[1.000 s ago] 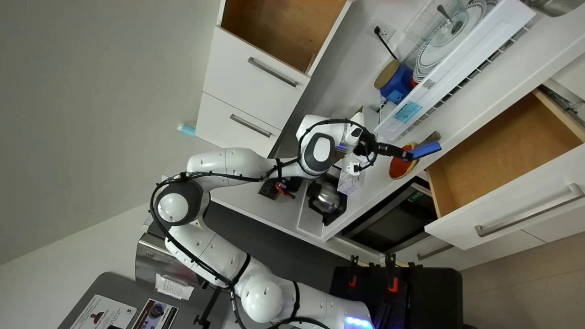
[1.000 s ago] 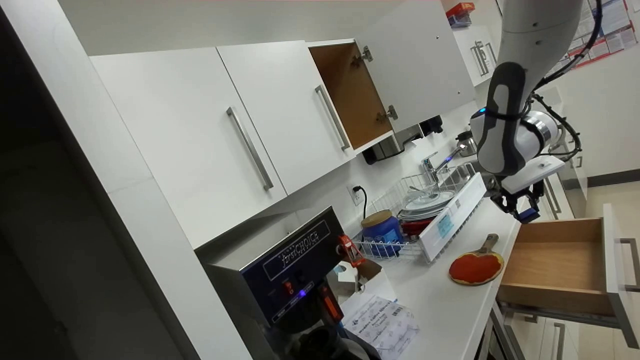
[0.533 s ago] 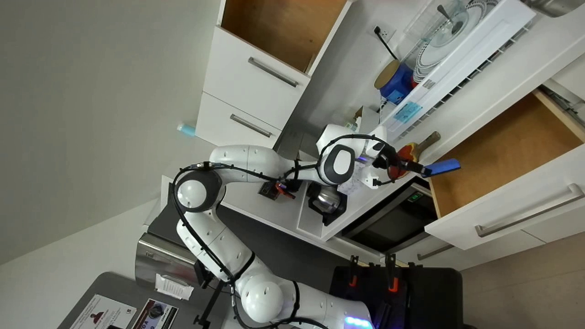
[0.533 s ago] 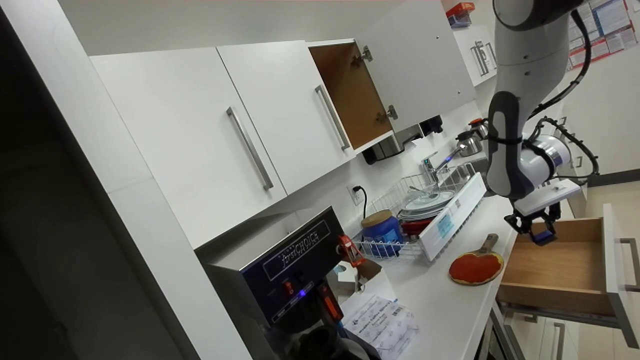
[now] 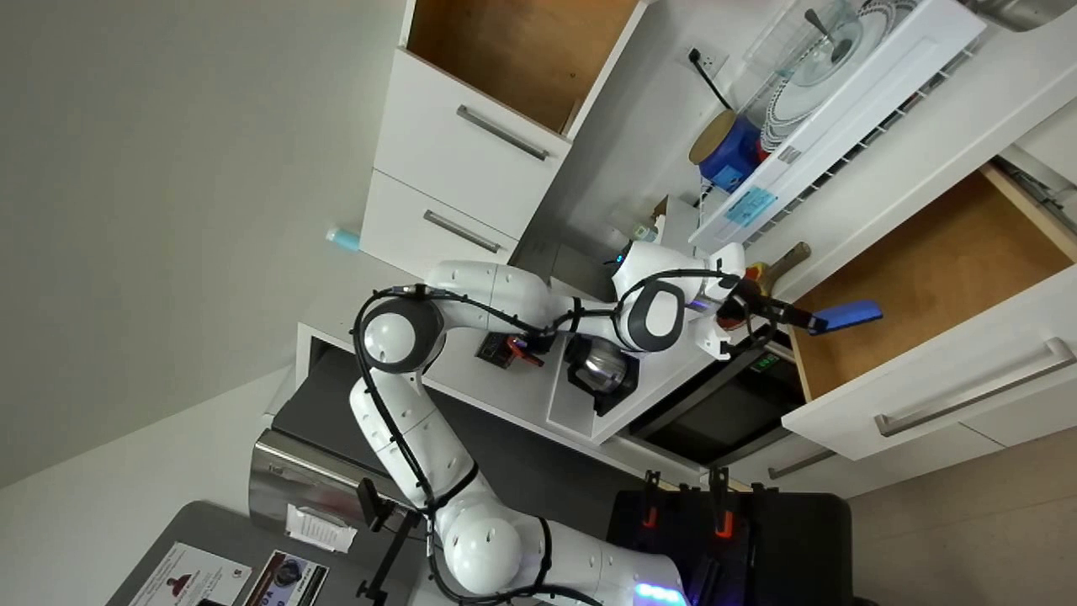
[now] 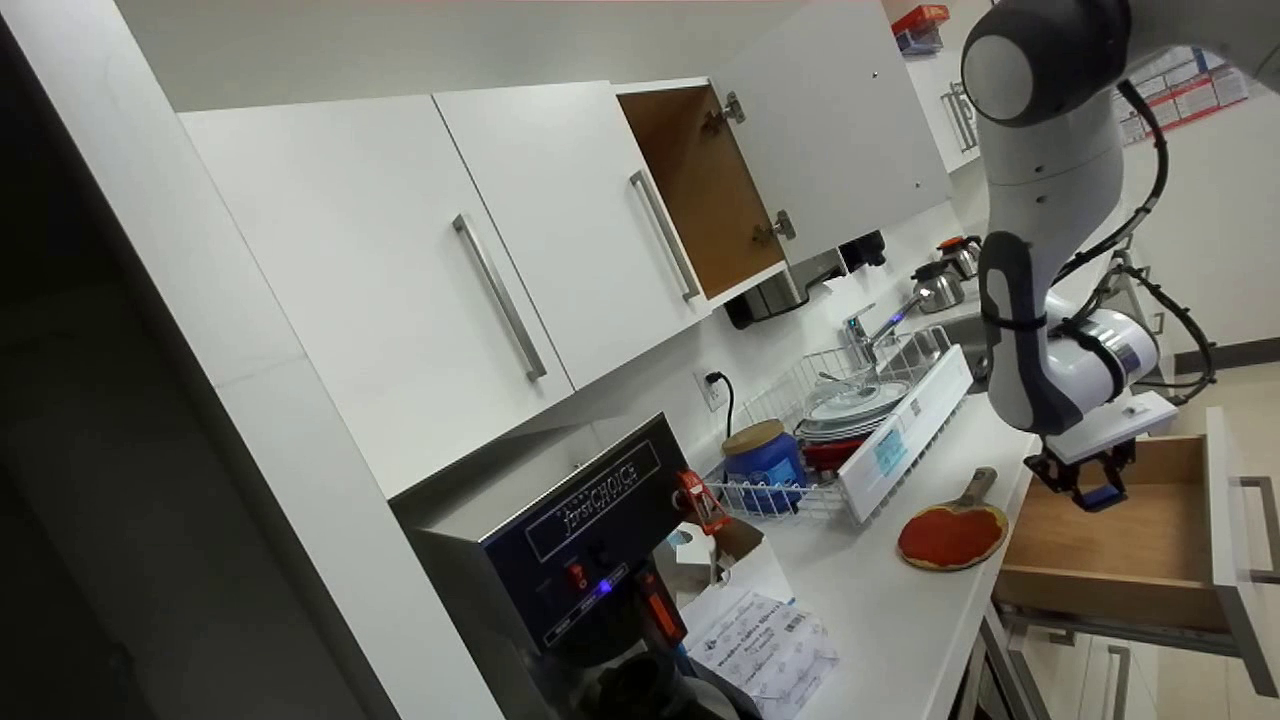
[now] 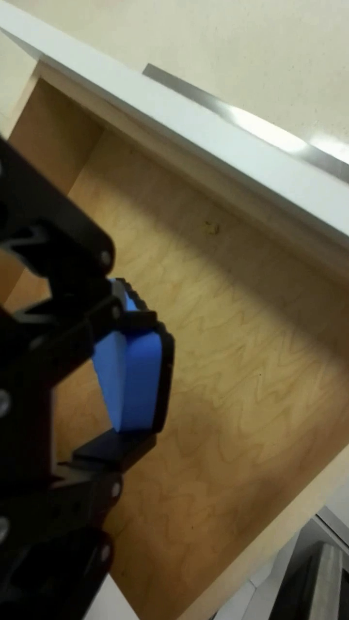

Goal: Remove the blue object from the open upper cabinet and place it in the open drawer

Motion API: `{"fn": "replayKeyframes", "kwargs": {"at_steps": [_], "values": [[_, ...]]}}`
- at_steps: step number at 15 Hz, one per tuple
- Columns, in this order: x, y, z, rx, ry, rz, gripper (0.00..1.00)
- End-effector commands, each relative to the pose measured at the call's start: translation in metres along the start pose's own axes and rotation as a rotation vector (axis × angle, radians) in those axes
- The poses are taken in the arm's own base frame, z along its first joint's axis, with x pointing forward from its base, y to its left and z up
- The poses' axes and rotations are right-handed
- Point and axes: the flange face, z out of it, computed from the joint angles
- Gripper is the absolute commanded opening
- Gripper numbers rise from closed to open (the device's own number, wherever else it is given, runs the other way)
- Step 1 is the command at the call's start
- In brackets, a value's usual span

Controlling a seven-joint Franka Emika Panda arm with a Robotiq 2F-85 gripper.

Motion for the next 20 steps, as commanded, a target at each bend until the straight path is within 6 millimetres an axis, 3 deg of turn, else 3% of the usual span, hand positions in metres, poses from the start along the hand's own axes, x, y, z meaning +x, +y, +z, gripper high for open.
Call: {"fn": "replayKeyframes", "kwargs": {"at_steps": [1, 8, 9, 10, 13, 16, 20], "values": [[0.013, -0.007, 0.023, 0.007, 0.021, 0.006, 0.29], [0.03, -0.004, 0.049, -0.012, 0.013, 0.037, 0.29], [0.032, -0.003, 0.048, -0.011, 0.016, 0.042, 0.79], [0.033, -0.001, 0.048, -0.013, 0.016, 0.046, 0.8], [0.033, 0.004, 0.04, -0.005, 0.02, 0.047, 0.99], [0.028, 0.013, 0.026, 0.006, 0.017, 0.045, 1.0], [0.015, 0.034, -0.007, 0.019, 0.003, 0.01, 1.0]]}}
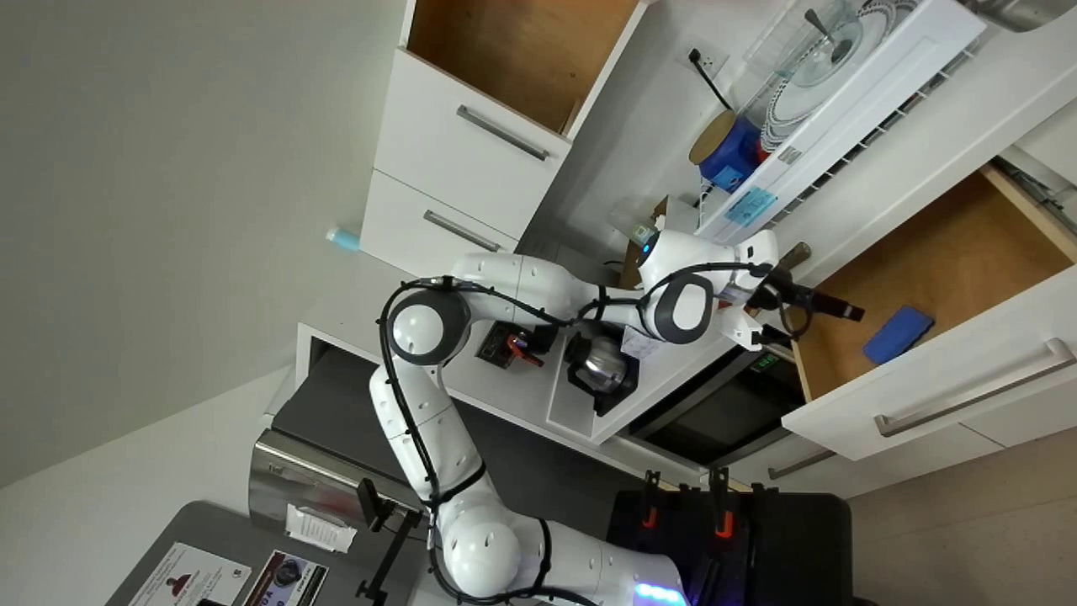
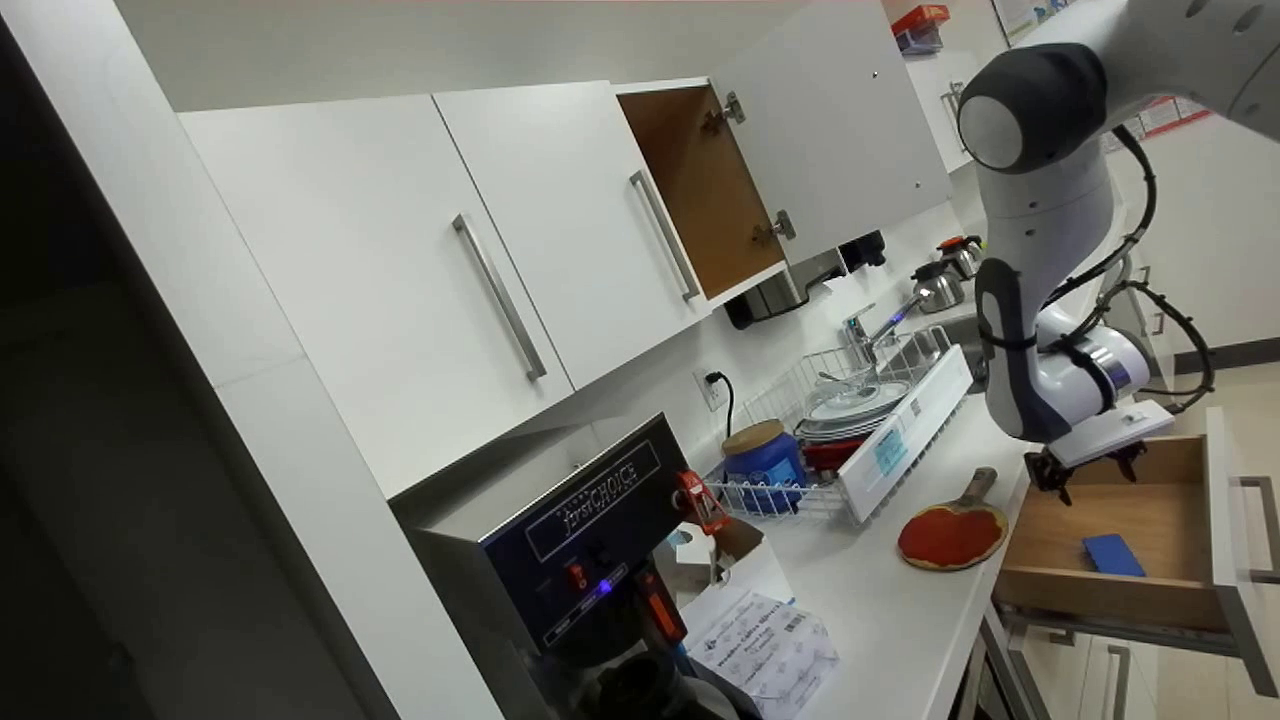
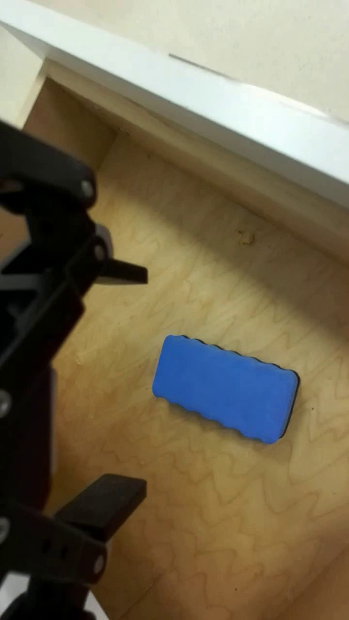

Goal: Remove the blue object from the open upper cabinet and place it in the open drawer

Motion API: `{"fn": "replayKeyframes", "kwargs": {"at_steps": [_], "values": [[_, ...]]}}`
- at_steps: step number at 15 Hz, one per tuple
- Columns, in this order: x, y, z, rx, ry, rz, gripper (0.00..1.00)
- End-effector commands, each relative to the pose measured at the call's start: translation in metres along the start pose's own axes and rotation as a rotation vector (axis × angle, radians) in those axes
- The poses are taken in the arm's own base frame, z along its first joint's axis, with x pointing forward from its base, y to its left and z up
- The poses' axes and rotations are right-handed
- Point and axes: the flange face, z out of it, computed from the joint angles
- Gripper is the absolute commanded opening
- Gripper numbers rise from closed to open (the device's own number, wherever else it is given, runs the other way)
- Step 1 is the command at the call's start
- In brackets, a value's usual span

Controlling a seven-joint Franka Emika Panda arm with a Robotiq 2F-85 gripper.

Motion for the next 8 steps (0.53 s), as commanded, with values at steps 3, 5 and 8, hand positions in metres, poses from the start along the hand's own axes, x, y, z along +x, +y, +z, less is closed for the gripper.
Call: {"fn": "replayKeyframes", "kwargs": {"at_steps": [3, 5, 8], "values": [[-0.024, 0.035, -0.069, 0.048, -0.036, -0.069, 1.0], [-0.03, 0.046, -0.088, 0.057, -0.042, -0.101, 1.0], [-0.032, 0.056, -0.111, 0.074, -0.06, -0.13, 1.0]]}}
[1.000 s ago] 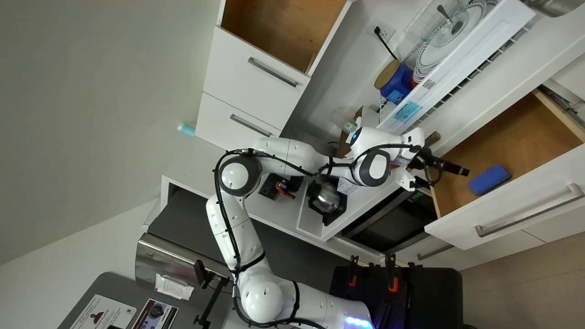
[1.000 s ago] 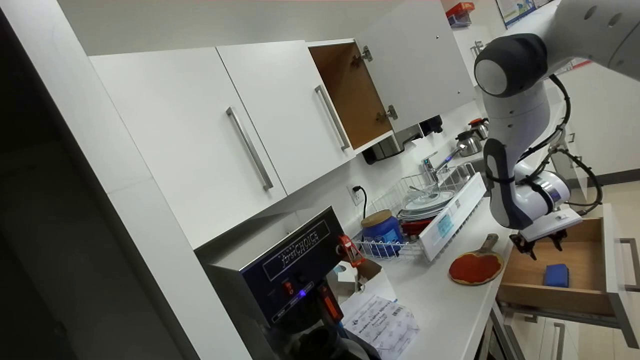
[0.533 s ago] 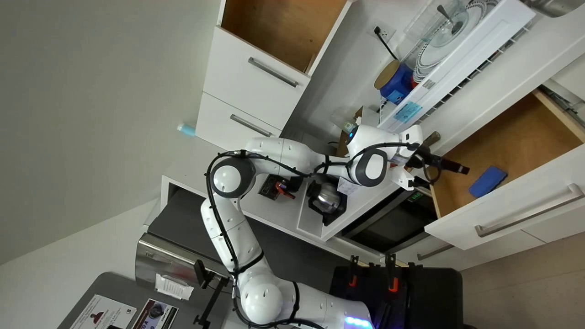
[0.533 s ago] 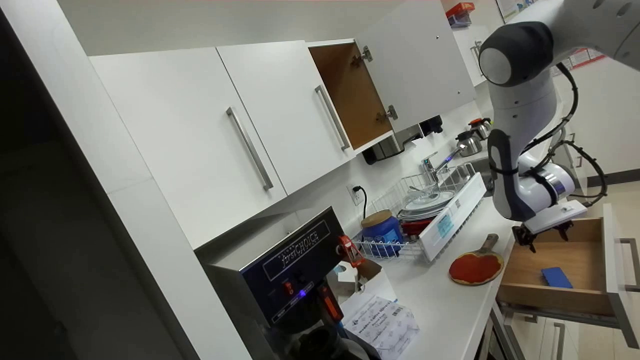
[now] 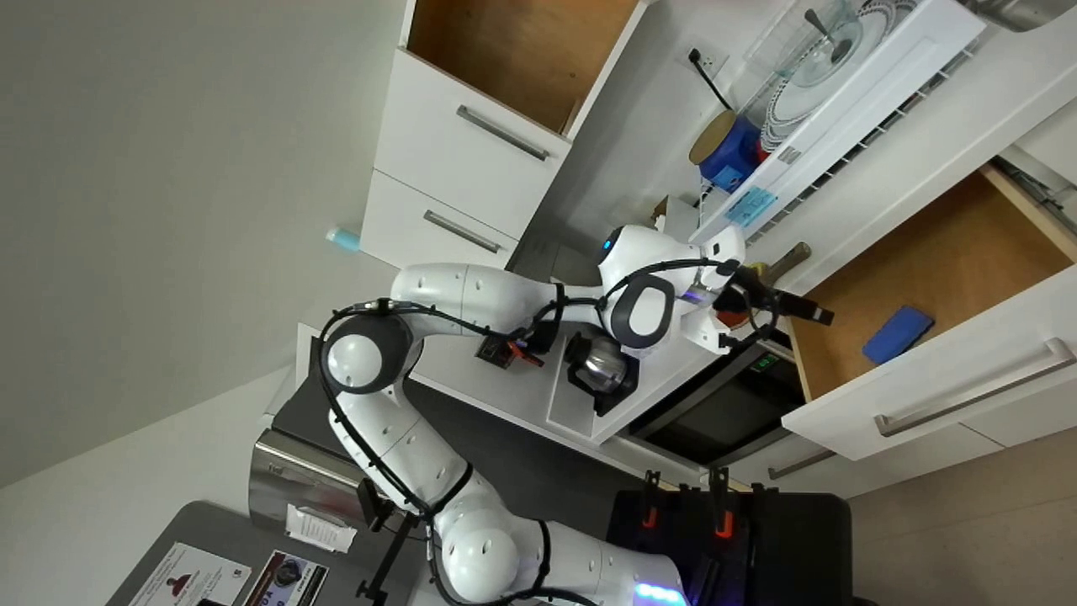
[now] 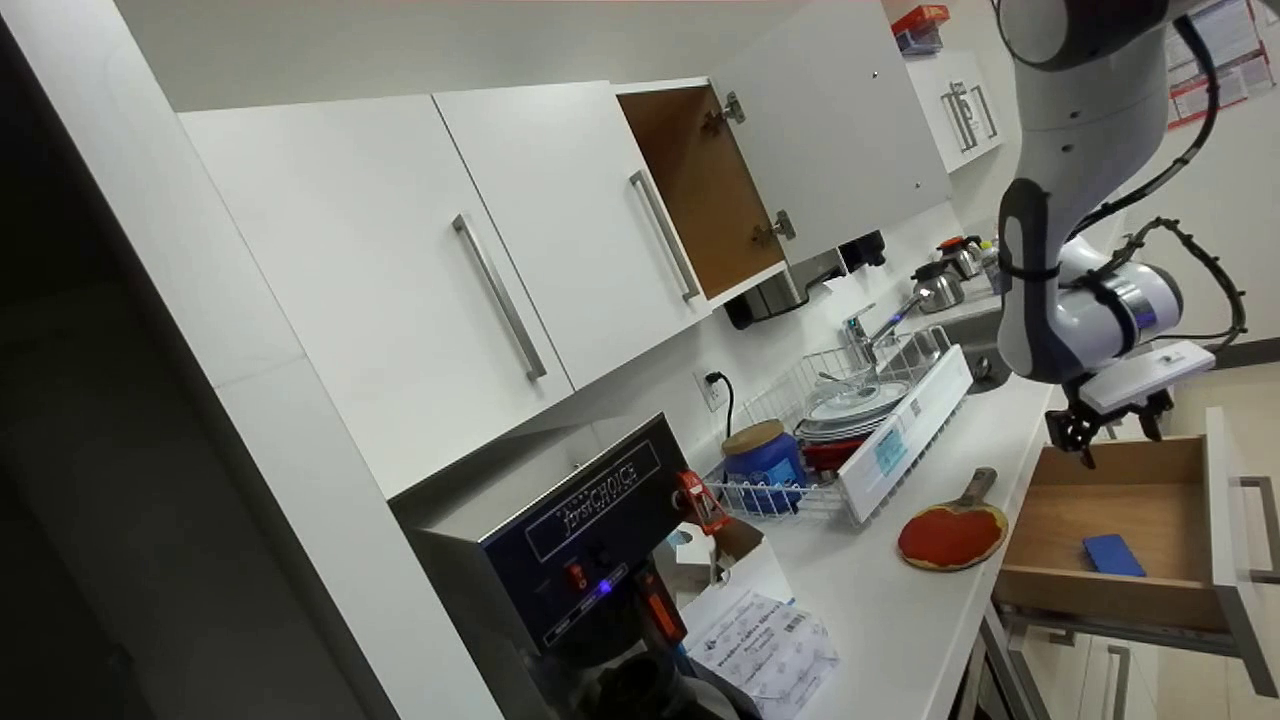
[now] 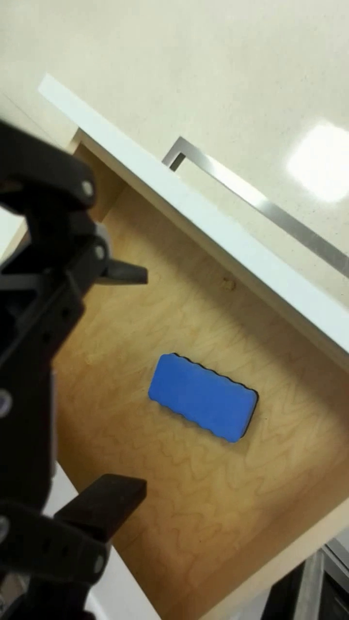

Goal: Remove the blue object from the open upper cabinet and place it in the open drawer

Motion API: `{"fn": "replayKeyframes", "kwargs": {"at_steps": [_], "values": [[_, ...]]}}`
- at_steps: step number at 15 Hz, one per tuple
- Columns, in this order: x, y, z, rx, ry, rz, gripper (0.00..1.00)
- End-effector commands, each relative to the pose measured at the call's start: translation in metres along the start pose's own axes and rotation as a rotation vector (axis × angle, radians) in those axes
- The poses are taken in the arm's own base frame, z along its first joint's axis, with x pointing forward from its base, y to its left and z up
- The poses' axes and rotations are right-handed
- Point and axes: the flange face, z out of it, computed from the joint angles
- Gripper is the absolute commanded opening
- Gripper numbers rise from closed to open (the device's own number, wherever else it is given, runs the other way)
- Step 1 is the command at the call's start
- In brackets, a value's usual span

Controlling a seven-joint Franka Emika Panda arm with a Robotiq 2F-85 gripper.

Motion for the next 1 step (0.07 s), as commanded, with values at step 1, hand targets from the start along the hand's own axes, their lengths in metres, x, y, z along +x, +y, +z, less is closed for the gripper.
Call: {"fn": "replayKeyframes", "kwargs": {"at_steps": [1], "values": [[-0.0149, 0.0073, -0.0366, 0.029, -0.032, -0.036, 1.0]]}}
